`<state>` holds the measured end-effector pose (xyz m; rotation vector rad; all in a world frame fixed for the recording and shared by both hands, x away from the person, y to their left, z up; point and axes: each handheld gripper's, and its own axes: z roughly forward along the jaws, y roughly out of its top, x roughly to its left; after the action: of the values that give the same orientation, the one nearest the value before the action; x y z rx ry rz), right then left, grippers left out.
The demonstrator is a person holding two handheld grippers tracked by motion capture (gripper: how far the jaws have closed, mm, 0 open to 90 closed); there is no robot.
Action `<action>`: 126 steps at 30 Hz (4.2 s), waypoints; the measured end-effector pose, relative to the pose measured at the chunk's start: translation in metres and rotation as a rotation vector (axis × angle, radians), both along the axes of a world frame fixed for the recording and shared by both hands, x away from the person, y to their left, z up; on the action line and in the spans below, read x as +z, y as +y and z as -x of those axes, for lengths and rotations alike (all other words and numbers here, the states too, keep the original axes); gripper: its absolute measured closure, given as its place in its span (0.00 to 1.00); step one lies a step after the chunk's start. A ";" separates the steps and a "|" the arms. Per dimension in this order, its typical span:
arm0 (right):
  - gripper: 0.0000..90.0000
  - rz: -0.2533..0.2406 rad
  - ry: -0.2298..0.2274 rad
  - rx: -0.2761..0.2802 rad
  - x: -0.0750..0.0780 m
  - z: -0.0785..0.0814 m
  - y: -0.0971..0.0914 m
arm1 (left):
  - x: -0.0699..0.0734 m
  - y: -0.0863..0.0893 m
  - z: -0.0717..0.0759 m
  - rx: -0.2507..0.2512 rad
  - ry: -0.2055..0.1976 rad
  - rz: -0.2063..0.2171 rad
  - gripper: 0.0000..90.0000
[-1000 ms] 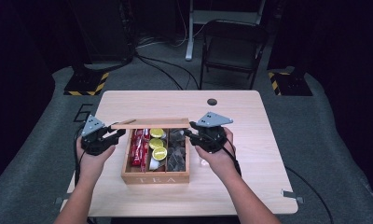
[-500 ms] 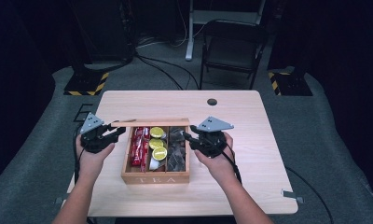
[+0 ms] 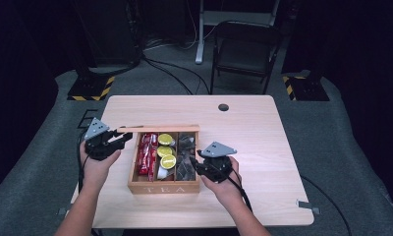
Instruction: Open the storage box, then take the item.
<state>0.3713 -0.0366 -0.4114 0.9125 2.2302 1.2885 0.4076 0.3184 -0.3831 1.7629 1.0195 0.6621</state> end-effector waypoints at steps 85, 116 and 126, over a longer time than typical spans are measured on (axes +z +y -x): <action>0.98 0.049 0.105 0.057 -0.050 -0.019 0.036 | -0.003 -0.001 0.002 -0.004 -0.005 -0.002 0.68; 0.99 -0.037 0.003 0.002 0.012 -0.004 -0.014 | -0.002 -0.001 0.001 -0.002 -0.009 -0.004 0.68; 0.99 -0.034 0.012 -0.099 0.005 -0.013 -0.054 | -0.002 -0.001 0.001 -0.002 -0.009 -0.003 0.68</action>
<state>0.3845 -0.0906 -0.4063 1.0314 2.1496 1.2828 0.4068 0.3172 -0.3855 1.7620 1.0115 0.6699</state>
